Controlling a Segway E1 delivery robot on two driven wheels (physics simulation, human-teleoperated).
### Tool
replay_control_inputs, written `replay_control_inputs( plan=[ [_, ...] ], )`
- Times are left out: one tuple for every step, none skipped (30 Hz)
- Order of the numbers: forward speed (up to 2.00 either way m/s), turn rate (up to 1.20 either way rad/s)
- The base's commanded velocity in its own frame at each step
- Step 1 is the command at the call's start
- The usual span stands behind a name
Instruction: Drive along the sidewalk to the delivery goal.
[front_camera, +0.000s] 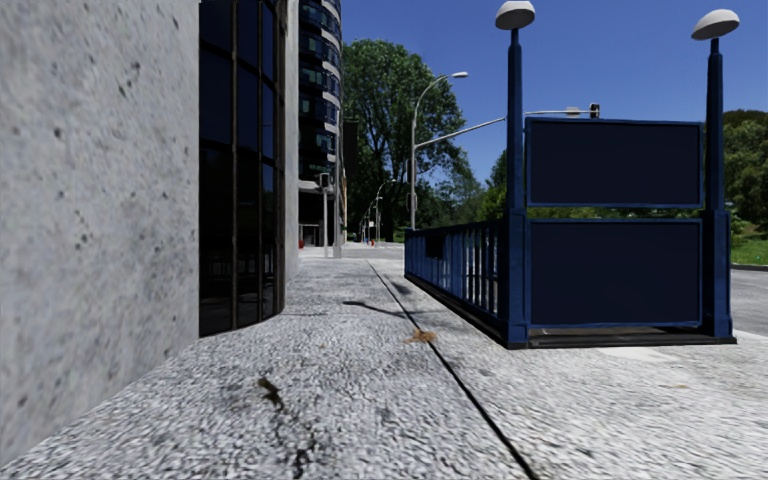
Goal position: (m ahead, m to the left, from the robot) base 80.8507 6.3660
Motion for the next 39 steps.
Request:
replay_control_inputs(
  plan=[
    [2.00, 0.00],
    [2.00, 0.00],
    [2.00, 0.00],
    [2.00, 0.00],
    [2.00, 0.00],
    [2.00, 0.00],
    [2.00, 0.00],
    [2.00, 0.00],
    [2.00, 0.00],
    [2.00, 0.00],
    [2.00, 0.00],
    [2.00, 0.00],
    [2.00, 0.00],
    [2.00, 0.00],
    [2.00, 0.00],
    [2.00, 0.06],
    [2.00, 0.13],
    [2.00, 0.13],
    [2.00, 0.21],
    [2.00, 0.32],
    [2.00, 0.35],
    [2.00, 0.35],
    [2.00, 0.36],
    [2.00, 0.36],
    [2.00, 0.36],
    [2.00, 0.36],
    [2.00, 0.36],
    [2.00, 0.36],
    [2.00, 0.36],
    [2.00, 0.36],
    [2.00, 0.36],
    [2.00, 0.36],
    [2.00, 0.36],
    [2.00, 0.36],
    [2.00, 0.29],
    [2.00, 0.00],
    [2.00, 0.00],
    [2.00, 0.00],
    [2.00, 0.00]
  ],
)
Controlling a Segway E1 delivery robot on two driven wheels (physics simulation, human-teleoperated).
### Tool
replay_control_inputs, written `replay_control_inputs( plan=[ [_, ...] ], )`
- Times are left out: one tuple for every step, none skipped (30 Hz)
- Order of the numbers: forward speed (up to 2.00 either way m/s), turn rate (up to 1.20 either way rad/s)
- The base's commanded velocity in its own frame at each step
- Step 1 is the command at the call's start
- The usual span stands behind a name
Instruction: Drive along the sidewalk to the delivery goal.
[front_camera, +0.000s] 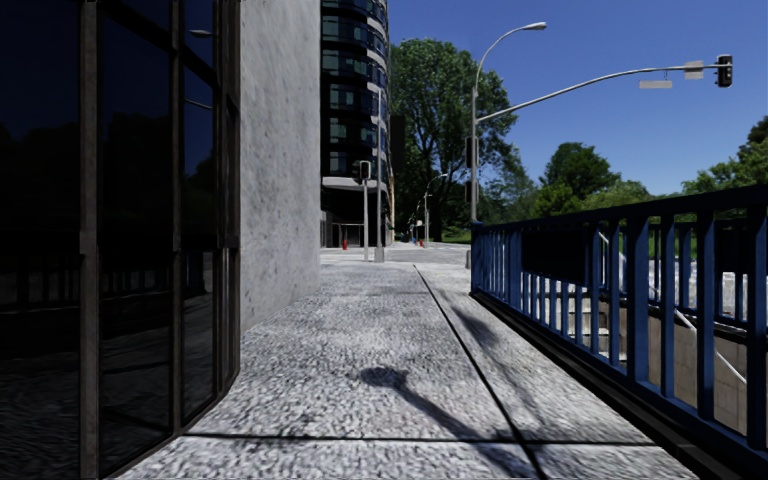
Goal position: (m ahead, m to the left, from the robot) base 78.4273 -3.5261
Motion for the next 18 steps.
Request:
replay_control_inputs(
  plan=[
    [2.00, 0.00],
    [2.00, 0.00],
    [2.00, 0.00],
    [2.00, 0.00],
    [2.00, 0.00],
    [2.00, 0.00],
    [2.00, 0.00],
    [2.00, 0.00],
    [2.00, 0.00],
    [2.00, 0.00],
    [2.00, 0.00],
    [2.00, 0.00],
    [2.00, 0.00],
    [2.00, 0.00],
    [2.00, 0.00],
    [2.00, 0.00],
    [2.00, 0.00],
    [2.00, 0.00]
  ],
)
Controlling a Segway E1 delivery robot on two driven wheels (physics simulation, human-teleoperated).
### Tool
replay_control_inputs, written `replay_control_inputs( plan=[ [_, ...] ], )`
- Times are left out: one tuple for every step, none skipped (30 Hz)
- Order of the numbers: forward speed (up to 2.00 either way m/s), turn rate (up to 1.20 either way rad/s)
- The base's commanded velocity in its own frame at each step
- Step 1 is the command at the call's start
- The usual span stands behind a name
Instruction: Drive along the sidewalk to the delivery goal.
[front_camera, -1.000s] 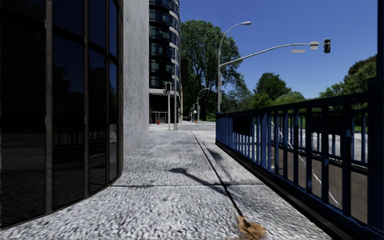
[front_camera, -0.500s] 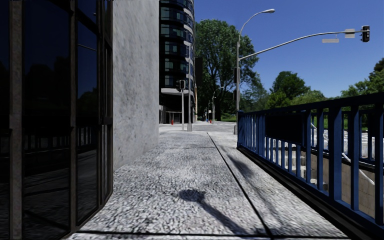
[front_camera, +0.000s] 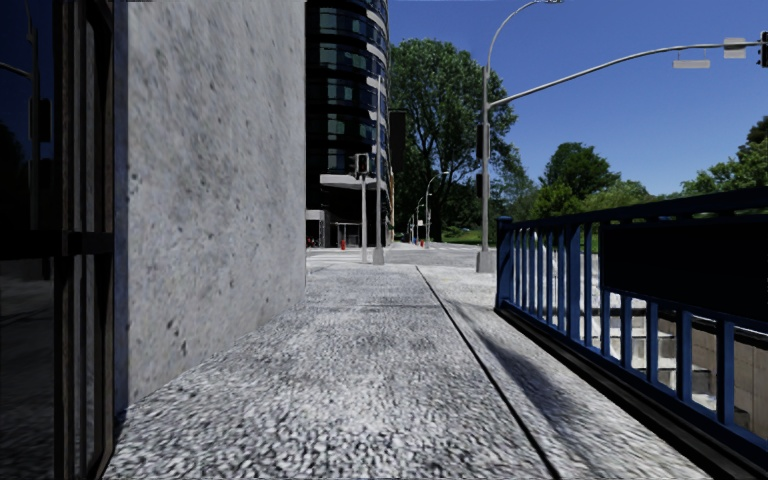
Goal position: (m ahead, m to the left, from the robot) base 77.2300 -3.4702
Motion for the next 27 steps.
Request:
replay_control_inputs(
  plan=[
    [2.00, 0.00],
    [2.00, 0.00],
    [2.00, 0.00],
    [2.00, 0.00],
    [2.00, 0.00],
    [2.00, 0.00],
    [2.00, 0.00],
    [2.00, 0.00],
    [2.00, 0.00],
    [2.00, 0.00],
    [2.00, 0.00],
    [2.00, 0.00],
    [2.00, 0.00],
    [2.00, 0.00],
    [2.00, 0.00],
    [2.00, 0.00],
    [2.00, 0.00],
    [2.00, 0.00],
    [2.00, 0.00],
    [2.00, 0.00],
    [2.00, 0.00],
    [2.00, 0.00],
    [2.00, 0.00],
    [2.00, 0.00],
    [2.00, 0.00],
    [2.00, 0.00],
    [2.00, 0.00]
  ],
)
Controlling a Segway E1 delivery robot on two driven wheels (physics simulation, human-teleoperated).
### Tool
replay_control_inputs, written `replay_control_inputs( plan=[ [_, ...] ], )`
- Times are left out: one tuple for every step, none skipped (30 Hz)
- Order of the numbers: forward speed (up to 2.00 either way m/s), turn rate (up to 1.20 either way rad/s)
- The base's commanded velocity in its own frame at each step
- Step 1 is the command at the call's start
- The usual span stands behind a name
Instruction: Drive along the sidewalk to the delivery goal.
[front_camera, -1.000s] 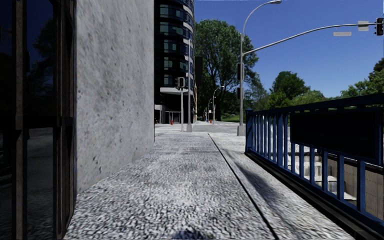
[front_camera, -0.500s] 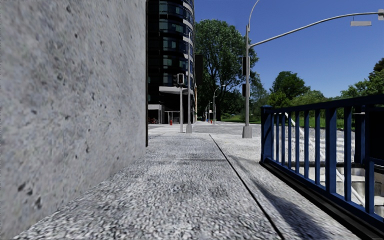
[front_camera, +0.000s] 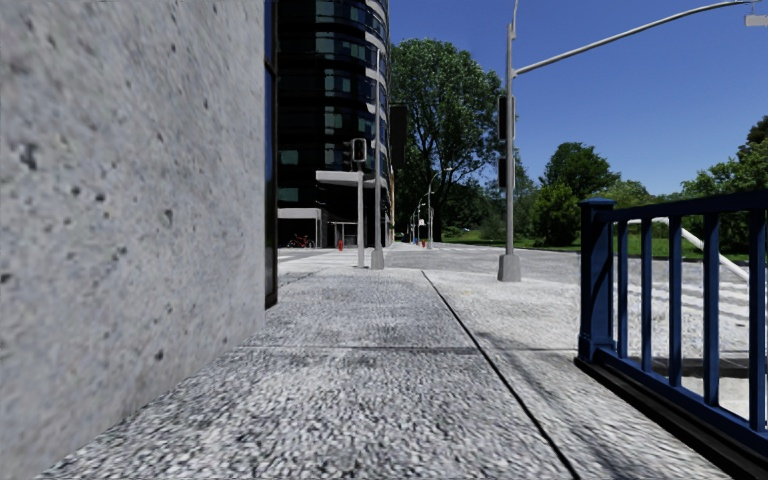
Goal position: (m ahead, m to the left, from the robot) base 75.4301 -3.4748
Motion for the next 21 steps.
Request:
replay_control_inputs(
  plan=[
    [2.00, 0.00],
    [2.00, 0.00],
    [2.00, 0.00],
    [2.00, 0.00],
    [2.00, 0.00],
    [2.00, 0.00],
    [2.00, 0.00],
    [2.00, 0.00],
    [2.00, 0.00],
    [2.00, 0.00],
    [2.00, 0.00],
    [2.00, 0.00],
    [2.00, 0.00],
    [2.00, 0.00],
    [2.00, 0.00],
    [2.00, 0.00],
    [2.00, 0.00],
    [2.00, 0.00],
    [2.00, 0.00],
    [2.00, 0.00],
    [2.00, 0.00]
  ],
)
